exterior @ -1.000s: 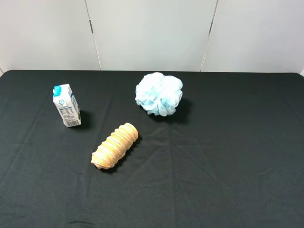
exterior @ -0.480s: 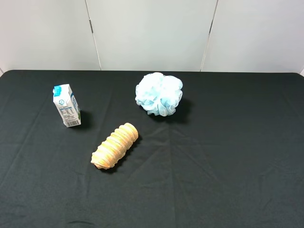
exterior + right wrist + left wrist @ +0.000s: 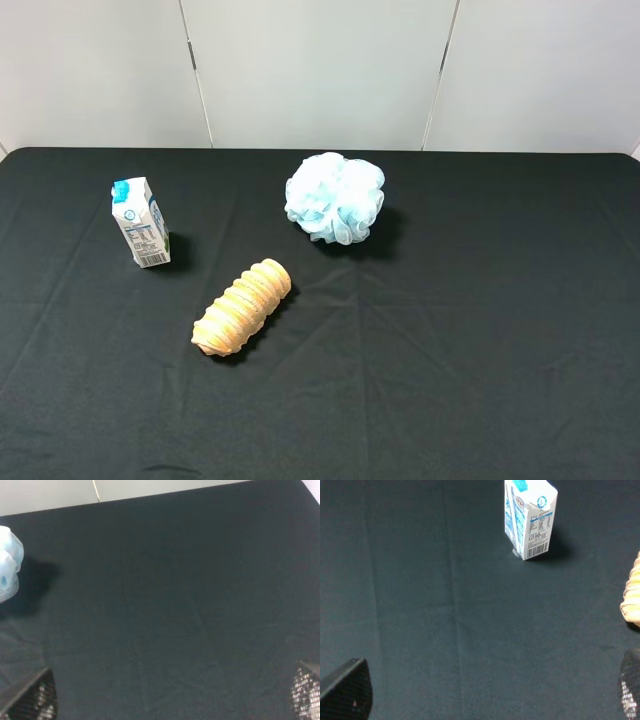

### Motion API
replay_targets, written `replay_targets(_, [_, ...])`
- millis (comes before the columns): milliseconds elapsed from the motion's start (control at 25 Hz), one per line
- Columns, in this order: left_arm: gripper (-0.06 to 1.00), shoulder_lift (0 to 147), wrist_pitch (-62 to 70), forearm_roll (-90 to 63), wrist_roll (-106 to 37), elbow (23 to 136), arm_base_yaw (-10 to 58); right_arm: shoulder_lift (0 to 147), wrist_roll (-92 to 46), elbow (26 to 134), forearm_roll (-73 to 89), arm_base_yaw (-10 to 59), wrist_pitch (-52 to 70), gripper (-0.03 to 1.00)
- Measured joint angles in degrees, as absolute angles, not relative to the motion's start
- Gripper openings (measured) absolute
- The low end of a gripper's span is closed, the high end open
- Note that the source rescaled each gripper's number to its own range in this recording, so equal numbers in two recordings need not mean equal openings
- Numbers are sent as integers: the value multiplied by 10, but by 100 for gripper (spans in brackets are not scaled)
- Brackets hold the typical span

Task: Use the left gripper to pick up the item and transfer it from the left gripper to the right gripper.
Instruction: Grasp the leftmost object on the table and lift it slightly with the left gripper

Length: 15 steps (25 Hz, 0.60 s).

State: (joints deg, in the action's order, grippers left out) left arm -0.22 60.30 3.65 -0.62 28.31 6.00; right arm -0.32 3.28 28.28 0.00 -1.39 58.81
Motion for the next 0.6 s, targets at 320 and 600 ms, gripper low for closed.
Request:
replay_targets(320, [99,29,610,44,-6,310,60,-3,33,283,0,-14,588,100])
replay_targets(600, [100,168,614,47,-6,375,60,-3,33,283,0,-14,588,100])
